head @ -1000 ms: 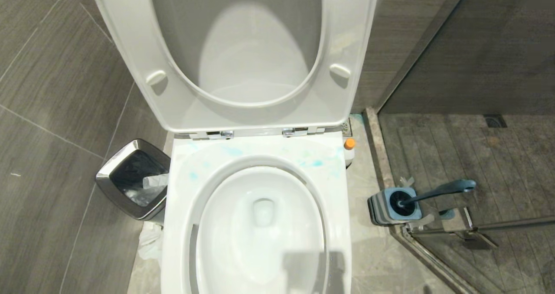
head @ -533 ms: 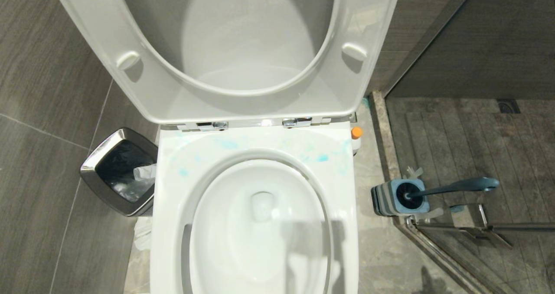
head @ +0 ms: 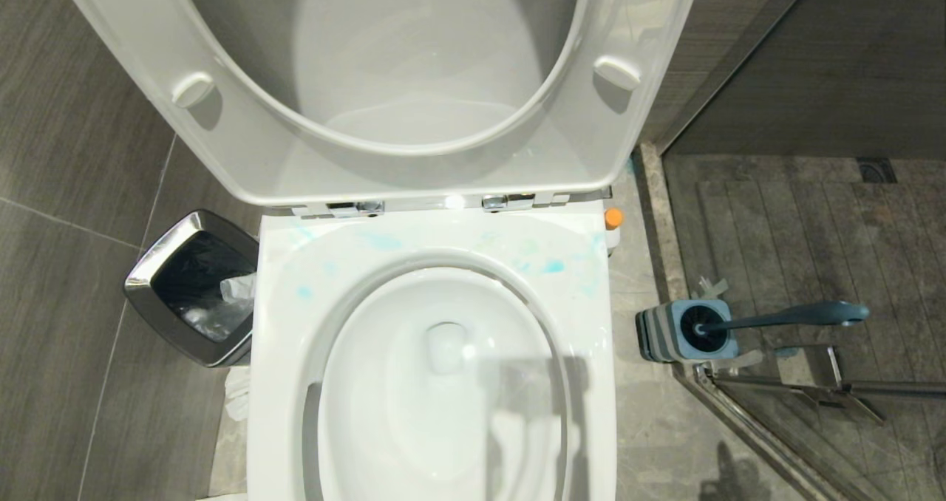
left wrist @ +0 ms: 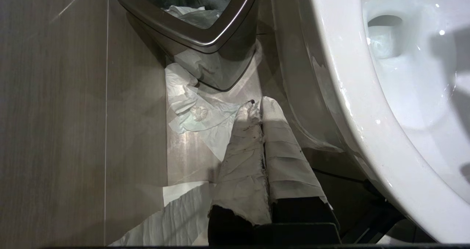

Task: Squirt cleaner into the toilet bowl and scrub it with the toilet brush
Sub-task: Pour in the cleaning agent

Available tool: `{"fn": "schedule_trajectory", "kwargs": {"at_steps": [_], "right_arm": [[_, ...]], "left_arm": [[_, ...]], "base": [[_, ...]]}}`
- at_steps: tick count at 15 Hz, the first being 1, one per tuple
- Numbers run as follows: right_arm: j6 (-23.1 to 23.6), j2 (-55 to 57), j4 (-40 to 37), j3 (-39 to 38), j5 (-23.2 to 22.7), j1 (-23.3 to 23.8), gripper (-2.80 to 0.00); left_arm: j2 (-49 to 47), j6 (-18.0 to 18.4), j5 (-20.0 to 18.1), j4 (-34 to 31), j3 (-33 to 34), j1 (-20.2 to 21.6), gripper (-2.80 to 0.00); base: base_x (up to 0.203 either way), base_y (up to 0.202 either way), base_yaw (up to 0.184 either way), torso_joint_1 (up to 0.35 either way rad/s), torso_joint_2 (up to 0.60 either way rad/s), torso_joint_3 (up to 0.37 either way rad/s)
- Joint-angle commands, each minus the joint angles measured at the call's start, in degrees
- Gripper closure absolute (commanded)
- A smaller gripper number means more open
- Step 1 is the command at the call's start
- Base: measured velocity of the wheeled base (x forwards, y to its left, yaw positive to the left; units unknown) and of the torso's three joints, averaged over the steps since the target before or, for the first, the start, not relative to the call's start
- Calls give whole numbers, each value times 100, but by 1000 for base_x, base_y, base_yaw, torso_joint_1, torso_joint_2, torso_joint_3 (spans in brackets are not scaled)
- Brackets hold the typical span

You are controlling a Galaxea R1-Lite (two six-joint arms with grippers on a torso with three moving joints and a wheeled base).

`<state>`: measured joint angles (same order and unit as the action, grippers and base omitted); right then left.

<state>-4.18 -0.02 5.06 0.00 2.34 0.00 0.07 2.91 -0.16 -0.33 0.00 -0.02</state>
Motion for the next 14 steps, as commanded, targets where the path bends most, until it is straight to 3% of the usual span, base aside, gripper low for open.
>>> {"fn": "schedule_trajectory", "kwargs": {"at_steps": [1, 10, 14], "right_arm": [[-3, 2, 1, -141, 3, 0, 0], [5, 2, -7, -139, 3, 0, 0], [4, 70, -408, -13, 11, 0, 0]], "left_arm": [[-7, -1, -2, -2, 0, 2, 0], [-7, 34, -11, -11, 0, 2, 0], [-7, 26, -11, -11, 0, 2, 0]], "base": [[0, 0, 0, 0, 0, 0], [0, 0, 0, 1, 0, -57], [0, 0, 0, 0, 0, 0]]}}
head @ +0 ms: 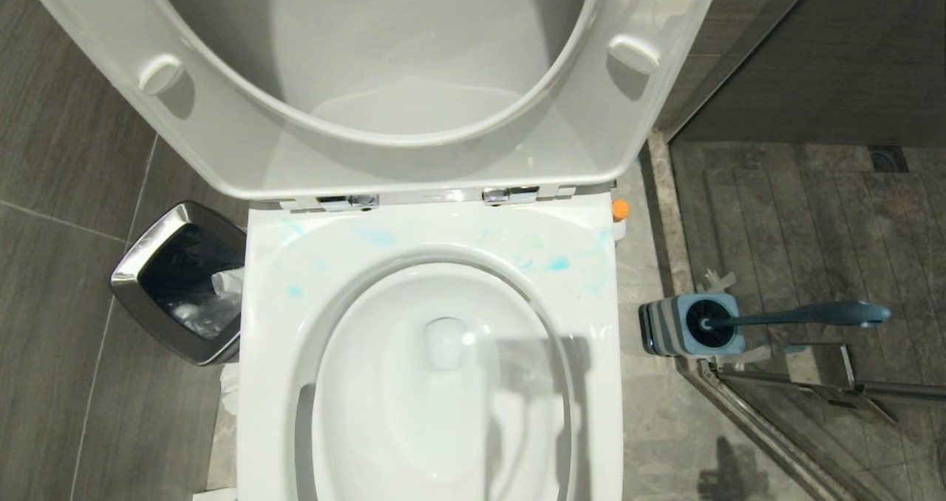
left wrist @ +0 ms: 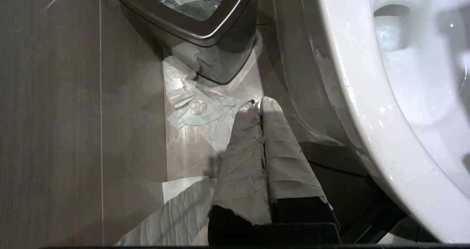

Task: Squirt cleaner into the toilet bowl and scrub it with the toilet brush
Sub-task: Pour in the cleaning agent

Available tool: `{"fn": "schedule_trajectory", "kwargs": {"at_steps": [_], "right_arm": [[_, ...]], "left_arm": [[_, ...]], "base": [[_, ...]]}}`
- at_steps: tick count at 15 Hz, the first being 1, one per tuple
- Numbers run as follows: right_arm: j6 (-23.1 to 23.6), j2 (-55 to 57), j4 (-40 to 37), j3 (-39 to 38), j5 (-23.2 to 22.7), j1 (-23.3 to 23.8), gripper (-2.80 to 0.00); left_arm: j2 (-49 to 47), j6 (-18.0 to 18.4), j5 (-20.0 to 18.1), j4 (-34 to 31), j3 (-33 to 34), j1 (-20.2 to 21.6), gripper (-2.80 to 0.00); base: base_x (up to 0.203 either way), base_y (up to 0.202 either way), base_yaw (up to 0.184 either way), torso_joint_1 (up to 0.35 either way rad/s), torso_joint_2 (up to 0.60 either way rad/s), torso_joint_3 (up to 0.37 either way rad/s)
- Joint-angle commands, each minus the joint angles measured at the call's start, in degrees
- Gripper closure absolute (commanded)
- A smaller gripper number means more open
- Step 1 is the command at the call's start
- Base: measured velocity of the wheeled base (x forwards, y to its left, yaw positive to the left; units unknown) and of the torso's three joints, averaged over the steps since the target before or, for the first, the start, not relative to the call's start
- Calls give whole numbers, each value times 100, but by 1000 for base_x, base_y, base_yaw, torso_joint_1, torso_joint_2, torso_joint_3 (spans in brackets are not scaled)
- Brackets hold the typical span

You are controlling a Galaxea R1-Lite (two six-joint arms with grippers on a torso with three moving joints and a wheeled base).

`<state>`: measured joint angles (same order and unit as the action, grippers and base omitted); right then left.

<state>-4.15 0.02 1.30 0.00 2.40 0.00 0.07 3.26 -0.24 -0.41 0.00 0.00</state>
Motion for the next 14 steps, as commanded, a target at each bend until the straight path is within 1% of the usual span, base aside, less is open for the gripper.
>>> {"fn": "schedule_trajectory", "kwargs": {"at_steps": [1, 2, 3, 5, 7, 8, 11, 14], "right_arm": [[3, 188, -41, -5, 6, 0, 0], [27, 340, -68, 66, -4, 0, 0], [20, 480, -254, 322, -47, 0, 0], [-145, 891, -1088, 1205, -236, 0, 0], [-309, 1427, -1939, 1990, -609, 0, 0], [-339, 1748, -2251, 2275, -879, 0, 0], [-364, 3001, -2568, 2969, -1580, 0, 0], [-369, 4654, -2645, 3575, -1851, 0, 0]], "left_arm": [[-7, -10, -2, -11, 0, 0, 0], [-7, -10, -2, -11, 0, 0, 0], [-7, -1, -2, -2, 0, 0, 0], [-7, 8, -2, 6, 0, 0, 0], [-7, 7, -2, 7, 0, 0, 0], [-7, 8, -2, 15, 0, 0, 0], [-7, 8, -11, 6, 0, 0, 0], [-7, 8, -20, 10, 0, 0, 0]], "base": [[0, 0, 0, 0, 0, 0], [0, 0, 0, 0, 0, 0], [0, 0, 0, 0, 0, 0], [0, 0, 0, 0, 0, 0], [0, 0, 0, 0, 0, 0], [0, 0, 0, 0, 0, 0], [0, 0, 0, 0, 0, 0], [0, 0, 0, 0, 0, 0]]}}
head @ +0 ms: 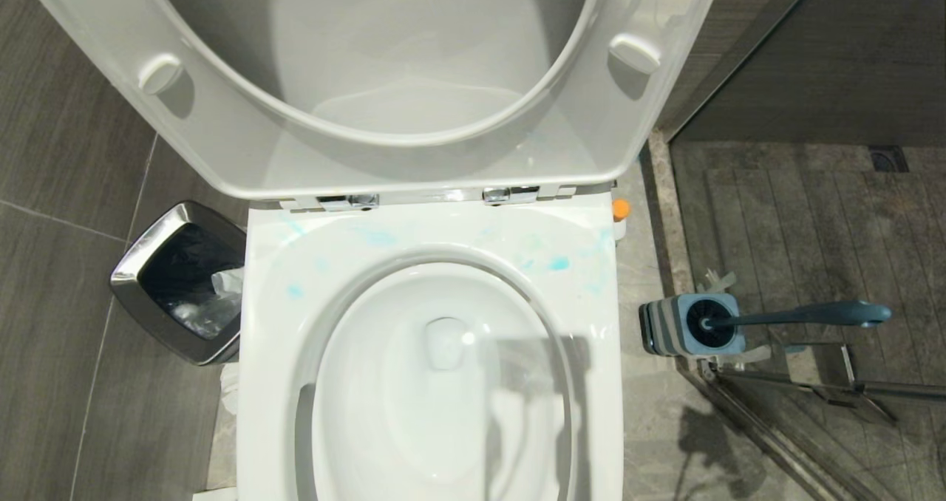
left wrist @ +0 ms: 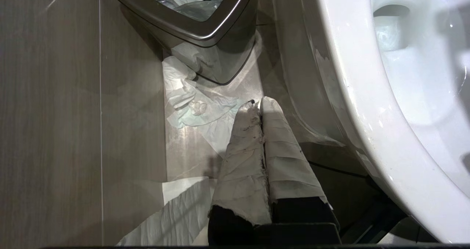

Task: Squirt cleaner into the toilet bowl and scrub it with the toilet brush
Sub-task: Pour in the cleaning agent

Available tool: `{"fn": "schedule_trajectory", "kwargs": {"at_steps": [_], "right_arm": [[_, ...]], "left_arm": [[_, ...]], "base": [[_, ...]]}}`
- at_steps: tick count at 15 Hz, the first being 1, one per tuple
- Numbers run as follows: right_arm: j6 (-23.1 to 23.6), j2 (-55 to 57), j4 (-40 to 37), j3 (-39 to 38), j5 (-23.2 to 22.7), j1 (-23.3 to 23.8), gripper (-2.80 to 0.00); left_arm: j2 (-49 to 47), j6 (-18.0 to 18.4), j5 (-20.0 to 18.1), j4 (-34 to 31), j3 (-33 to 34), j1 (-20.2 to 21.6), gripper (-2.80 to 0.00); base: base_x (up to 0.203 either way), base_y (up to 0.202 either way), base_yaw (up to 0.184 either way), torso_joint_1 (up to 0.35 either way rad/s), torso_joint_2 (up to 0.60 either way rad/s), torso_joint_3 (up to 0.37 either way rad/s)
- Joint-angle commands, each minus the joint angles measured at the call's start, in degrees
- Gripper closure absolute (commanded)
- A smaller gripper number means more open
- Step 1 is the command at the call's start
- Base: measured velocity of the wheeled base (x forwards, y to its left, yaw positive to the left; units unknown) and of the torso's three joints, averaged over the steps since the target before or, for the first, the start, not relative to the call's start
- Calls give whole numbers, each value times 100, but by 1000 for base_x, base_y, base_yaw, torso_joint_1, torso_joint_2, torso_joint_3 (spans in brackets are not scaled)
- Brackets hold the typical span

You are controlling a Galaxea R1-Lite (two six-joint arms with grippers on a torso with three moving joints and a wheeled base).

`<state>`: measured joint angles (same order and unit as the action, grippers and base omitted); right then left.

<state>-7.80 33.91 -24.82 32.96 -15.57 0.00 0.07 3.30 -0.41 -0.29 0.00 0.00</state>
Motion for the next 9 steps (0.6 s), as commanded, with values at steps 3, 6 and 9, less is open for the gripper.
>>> {"fn": "schedule_trajectory", "kwargs": {"at_steps": [3, 6, 9], "right_arm": [[143, 2598, -55, 456, -83, -2, 0], [832, 3424, 781, 35, 408, -40, 0], [991, 4378, 2895, -635, 899, -455, 0]], "left_arm": [[-7, 4, -2, -6, 0, 0, 0], [-7, 12, -11, -6, 1, 0, 0], [-7, 21, -11, 3, 0, 0, 0]], "base": [[0, 0, 0, 0, 0, 0], [0, 0, 0, 0, 0, 0], [0, 0, 0, 0, 0, 0]]}}
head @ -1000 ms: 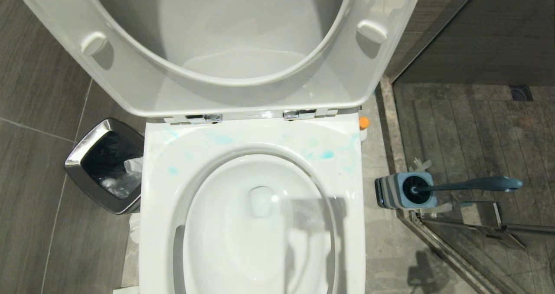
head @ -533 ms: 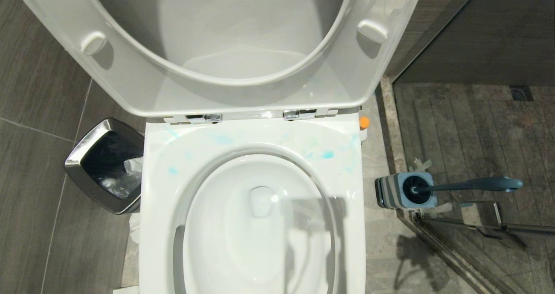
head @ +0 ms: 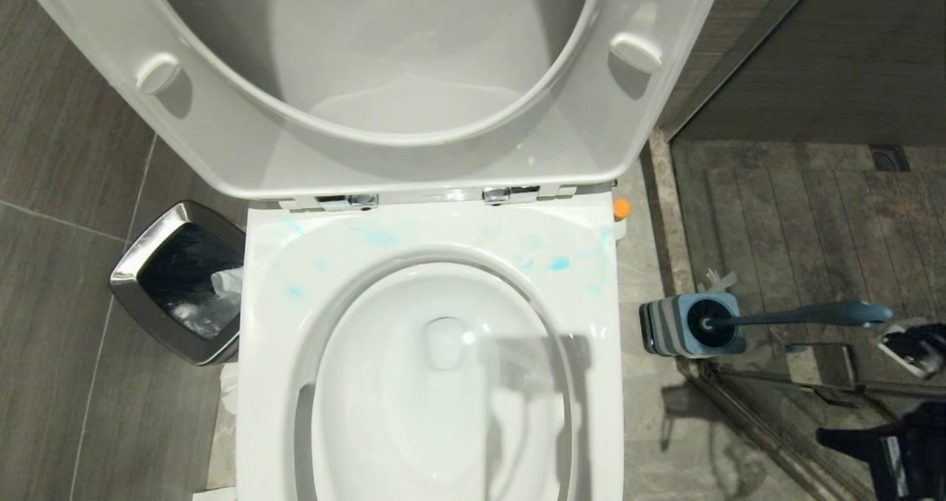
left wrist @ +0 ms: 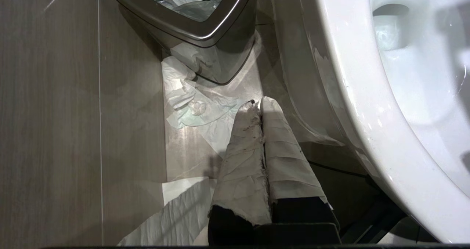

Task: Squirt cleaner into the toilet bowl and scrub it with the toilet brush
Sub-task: Pour in the cleaning agent

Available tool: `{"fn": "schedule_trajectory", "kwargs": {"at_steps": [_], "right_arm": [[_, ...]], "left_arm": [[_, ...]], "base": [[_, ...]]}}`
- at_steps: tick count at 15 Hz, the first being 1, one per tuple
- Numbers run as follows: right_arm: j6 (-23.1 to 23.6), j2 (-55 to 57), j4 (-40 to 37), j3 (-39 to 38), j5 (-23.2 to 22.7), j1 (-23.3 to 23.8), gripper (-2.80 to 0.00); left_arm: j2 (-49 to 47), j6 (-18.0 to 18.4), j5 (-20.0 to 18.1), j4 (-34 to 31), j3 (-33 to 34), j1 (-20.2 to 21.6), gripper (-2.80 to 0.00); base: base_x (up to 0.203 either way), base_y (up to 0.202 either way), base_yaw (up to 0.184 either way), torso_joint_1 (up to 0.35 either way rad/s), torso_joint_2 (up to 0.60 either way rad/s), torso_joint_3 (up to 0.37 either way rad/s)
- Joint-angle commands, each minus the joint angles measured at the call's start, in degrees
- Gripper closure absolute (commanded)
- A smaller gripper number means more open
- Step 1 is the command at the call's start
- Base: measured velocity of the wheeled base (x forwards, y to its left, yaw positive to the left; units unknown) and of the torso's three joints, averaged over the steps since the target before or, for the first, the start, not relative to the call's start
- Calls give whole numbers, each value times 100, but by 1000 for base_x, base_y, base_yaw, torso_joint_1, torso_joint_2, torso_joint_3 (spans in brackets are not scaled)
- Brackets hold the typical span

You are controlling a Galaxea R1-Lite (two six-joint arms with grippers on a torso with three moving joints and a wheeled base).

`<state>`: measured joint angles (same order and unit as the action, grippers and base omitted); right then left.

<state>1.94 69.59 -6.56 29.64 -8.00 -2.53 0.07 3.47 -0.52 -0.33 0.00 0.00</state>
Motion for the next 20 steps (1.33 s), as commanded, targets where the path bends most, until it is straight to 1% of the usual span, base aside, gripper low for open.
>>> {"fn": "schedule_trajectory", "kwargs": {"at_steps": [1, 2, 4, 5, 7, 8, 9, 10, 12, 14, 15, 16, 18, 20], "right_arm": [[35, 1130, 1751, -485, 286, -398, 0], [46, 1332, 2108, -583, 379, -673, 0], [51, 1489, 2279, -620, 595, -1131, 0], [52, 1651, 2317, -607, 706, -1240, 0], [58, 2034, 2355, -472, 857, -1286, 0], [60, 2243, 2439, -418, 934, -1290, 0], [57, 2471, 2693, -409, 1000, -1292, 0], [51, 2755, 3137, -431, 1082, -1291, 0], [-65, 3341, 4402, -542, 1263, -1287, 0], [-417, 3800, 5805, -686, 1348, -1285, 0], [-565, 3906, 6287, -719, 1379, -1282, 0], [-640, 3953, 6432, -693, 1405, -1276, 0], [-647, 3963, 6497, -729, 1413, -1267, 0], [-653, 3987, 6800, -743, 1382, -1263, 0]], "left_arm": [[-7, 12, 0, -2, 0, 0, 0], [-7, 51, -2, -2, 0, 0, 0], [-7, 167, -36, -11, 0, 0, 0], [-7, 180, -79, -11, 0, 0, 0], [-7, 180, -106, -11, 1, 0, 0], [-7, 176, -97, -11, 3, 0, 0], [-7, 153, -88, -11, 0, 0, 0], [-7, 114, -81, -4, 3, 0, 0], [-7, 101, -62, -11, 9, 0, 0], [-7, 101, -62, -11, 9, 0, 0], [-7, 92, -62, -18, 9, 0, 0], [-7, 83, -53, -14, 9, 0, 0], [-7, 92, -44, -20, 9, 0, 0], [-7, 108, -55, -20, 9, 0, 0]], "base": [[0, 0, 0, 0, 0, 0], [0, 0, 0, 0, 0, 0], [0, 0, 0, 0, 0, 0], [0, 0, 0, 0, 0, 0], [0, 0, 0, 0, 0, 0], [0, 0, 0, 0, 0, 0], [0, 0, 0, 0, 0, 0], [0, 0, 0, 0, 0, 0], [0, 0, 0, 0, 0, 0], [0, 0, 0, 0, 0, 0], [0, 0, 0, 0, 0, 0], [0, 0, 0, 0, 0, 0], [0, 0, 0, 0, 0, 0], [0, 0, 0, 0, 0, 0]]}}
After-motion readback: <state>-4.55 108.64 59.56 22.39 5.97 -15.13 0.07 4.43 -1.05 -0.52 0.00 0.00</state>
